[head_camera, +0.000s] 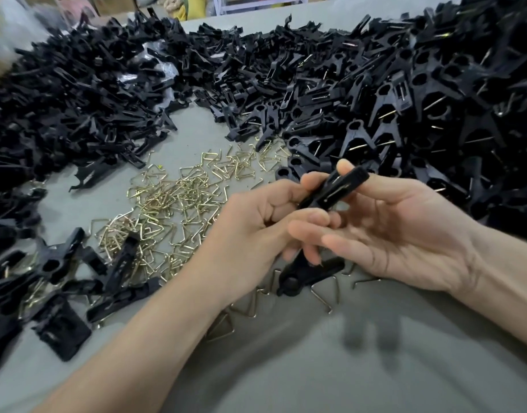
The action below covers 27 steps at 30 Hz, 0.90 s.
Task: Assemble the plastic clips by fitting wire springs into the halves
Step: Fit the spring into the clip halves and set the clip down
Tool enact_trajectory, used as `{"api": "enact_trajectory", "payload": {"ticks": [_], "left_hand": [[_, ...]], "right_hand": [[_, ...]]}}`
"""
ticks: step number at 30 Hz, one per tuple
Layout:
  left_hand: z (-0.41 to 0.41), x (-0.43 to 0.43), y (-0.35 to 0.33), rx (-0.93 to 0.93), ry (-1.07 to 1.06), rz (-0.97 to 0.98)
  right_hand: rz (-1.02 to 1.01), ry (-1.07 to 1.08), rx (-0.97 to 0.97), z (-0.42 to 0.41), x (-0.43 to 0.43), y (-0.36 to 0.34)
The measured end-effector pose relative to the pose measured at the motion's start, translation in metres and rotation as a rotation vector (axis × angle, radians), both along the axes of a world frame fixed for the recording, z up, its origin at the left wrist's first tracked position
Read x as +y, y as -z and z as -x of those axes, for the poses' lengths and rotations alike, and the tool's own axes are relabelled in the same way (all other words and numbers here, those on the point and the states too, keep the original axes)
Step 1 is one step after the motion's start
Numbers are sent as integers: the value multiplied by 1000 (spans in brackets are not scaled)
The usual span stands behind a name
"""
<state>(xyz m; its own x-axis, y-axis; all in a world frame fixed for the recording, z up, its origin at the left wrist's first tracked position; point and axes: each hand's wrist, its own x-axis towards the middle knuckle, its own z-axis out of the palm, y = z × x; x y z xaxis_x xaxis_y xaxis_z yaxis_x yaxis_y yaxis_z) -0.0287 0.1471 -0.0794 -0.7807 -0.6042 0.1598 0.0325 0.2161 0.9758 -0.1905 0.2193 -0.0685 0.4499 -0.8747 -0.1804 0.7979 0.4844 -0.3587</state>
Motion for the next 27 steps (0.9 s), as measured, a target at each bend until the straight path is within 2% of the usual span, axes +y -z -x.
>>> {"api": "enact_trajectory", "payload": {"ticks": [4,9,12,16,20,27], "left_hand": [[1,0,0,-15,4,39],[-6,-4,2,-129,-113,500],[-4,-3,-2,-100,-148,724],[-4,-2,-3,-64,-189,705],[-4,-5,-3,-47,-241,841],[-2,-5,0,13,-257,843]], "right_hand": [[18,18,90,-1,1,2],[159,61,271,-10,4,6],[280,147,450,-20,5,5],[329,271,644,-24,4,1],[318,277,702,-17,4,-2],[157,204,555,-8,3,0]]}}
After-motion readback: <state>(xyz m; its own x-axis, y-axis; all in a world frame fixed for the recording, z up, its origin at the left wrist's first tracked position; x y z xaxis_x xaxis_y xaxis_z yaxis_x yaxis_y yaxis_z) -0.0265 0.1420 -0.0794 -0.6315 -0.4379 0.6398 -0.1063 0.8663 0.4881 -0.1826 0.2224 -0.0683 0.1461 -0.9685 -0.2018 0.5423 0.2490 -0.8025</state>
